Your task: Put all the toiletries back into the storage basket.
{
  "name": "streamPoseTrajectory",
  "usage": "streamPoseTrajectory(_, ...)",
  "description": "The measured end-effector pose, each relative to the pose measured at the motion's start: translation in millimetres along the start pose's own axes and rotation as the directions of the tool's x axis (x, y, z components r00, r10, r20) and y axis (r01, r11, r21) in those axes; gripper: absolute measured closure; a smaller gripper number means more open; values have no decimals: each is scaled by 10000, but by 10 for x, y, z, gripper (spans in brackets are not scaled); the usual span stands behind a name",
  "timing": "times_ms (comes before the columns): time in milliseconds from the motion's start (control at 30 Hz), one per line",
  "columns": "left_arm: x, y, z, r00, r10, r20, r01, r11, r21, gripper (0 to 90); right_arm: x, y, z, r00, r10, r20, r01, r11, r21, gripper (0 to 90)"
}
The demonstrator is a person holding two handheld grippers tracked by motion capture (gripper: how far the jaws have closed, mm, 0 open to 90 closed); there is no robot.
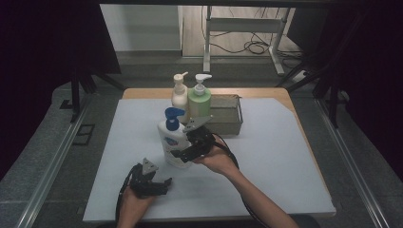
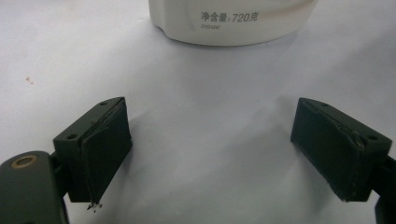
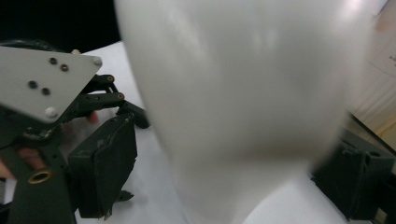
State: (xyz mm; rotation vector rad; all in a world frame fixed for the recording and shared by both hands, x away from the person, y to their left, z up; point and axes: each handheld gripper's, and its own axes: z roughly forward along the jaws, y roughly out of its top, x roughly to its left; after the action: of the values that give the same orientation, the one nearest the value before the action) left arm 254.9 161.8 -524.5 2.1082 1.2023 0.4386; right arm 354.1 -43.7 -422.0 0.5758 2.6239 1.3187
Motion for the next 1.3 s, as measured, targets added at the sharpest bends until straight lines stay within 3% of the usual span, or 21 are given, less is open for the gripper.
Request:
streamPoseTrajectory(333, 0, 0, 0, 10000, 3, -4, -3, 10000, 2, 118, 8, 51, 119, 9998, -67, 167, 67, 10000, -11, 197)
streamPoseTrajectory(767, -2, 0, 0, 10000, -1, -7, 1, 10000, 0, 118, 31, 75, 159, 9989, -377, 270, 380, 9992, -107, 357)
streamPoseTrajectory(1133, -2, 0, 0, 10000, 2, -11, -2, 10000, 2, 117, 48, 96, 143, 9985, -363, 421, 360, 9993, 67, 379)
streamPoseTrajectory(1300, 1, 0, -1, 10000, 29, -18, -29, 10000, 27, 118, 2, 119, 44, 9984, -283, 490, 289, 9995, -116, 381)
